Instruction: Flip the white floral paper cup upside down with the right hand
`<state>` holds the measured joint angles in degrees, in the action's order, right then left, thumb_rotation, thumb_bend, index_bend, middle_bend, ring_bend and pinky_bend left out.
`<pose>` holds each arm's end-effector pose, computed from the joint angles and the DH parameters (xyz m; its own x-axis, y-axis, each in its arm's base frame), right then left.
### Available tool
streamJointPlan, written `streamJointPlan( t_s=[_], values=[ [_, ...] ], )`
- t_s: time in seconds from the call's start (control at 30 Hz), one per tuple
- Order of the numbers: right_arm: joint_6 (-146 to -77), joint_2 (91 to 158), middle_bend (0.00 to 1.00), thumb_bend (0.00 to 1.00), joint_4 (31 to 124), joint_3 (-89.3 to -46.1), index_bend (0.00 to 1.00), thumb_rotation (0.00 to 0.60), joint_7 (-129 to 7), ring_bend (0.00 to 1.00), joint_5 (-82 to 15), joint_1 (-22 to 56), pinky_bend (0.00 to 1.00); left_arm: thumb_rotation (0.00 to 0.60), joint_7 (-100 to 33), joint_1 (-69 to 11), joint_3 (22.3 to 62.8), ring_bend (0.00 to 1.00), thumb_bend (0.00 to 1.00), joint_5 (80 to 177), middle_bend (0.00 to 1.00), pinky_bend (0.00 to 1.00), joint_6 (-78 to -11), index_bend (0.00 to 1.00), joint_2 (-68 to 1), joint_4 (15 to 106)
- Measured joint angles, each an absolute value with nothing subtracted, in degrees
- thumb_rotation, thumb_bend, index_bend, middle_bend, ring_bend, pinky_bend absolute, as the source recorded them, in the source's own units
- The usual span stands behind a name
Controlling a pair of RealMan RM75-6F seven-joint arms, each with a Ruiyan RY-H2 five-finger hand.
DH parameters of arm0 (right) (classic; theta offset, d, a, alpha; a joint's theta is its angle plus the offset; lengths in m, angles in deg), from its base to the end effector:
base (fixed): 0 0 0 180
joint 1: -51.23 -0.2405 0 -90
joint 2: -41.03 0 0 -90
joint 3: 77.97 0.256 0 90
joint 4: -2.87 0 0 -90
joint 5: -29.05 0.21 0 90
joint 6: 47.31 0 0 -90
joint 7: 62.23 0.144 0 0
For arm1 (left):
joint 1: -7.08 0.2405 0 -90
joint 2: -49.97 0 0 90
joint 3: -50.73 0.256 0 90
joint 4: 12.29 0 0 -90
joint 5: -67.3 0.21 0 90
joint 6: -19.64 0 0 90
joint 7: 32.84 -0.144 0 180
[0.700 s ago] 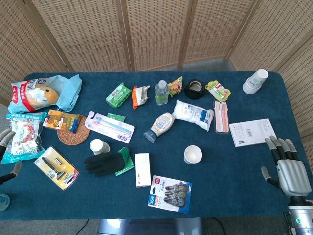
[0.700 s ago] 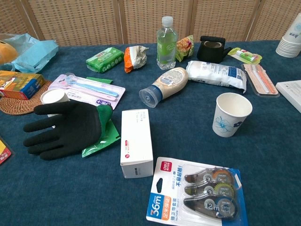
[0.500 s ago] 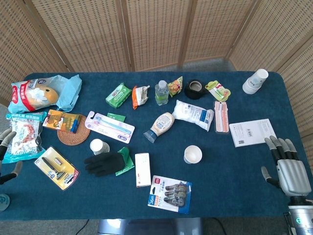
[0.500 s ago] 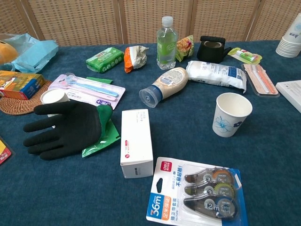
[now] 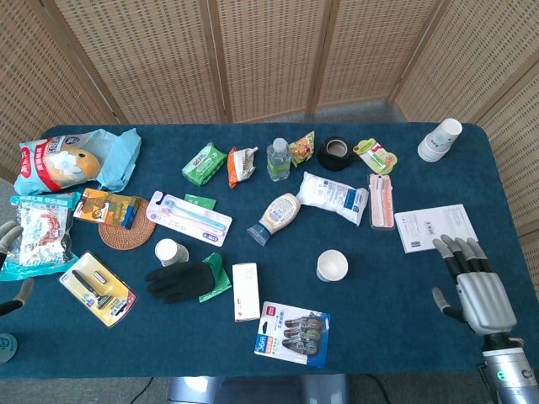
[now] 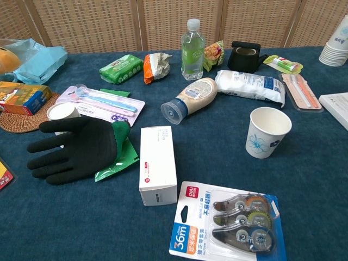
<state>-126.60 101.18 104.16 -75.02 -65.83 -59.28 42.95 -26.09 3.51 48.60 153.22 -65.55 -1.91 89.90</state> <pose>-0.2724 -0.1945 0.1514 0.3865 -0.0821 0.9186 -0.9186 -0.1231 0.3755 -0.2943 0.1698 0.2076 0.3251 0.0195 0.9455 0.9456 0.0095 -0.3253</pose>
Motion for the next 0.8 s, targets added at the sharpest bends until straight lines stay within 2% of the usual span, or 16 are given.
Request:
streamJointPlan(
  t_s=[0.4,0.8],
  values=[
    [-116.4,103.1,0.00,0.42,107.5,-74.3,0.00,0.600,-70.7,0.00,-58.9,35.9,0.00,0.600,-25.0,3.1,48.4,0.02,0.47,153.2,0.07,0.00,-65.1,0.03,-1.6,89.3],
    [-106.5,109.5,0.00,0.42,109.0,-72.5,0.00,0.600,-83.7,0.00,-50.8,28.0,0.00,0.600,-23.9,2.1,48.2,0.02,0.47,152.0,0.07,0.00,-63.1,0.03,-2.1,87.7]
  ],
)
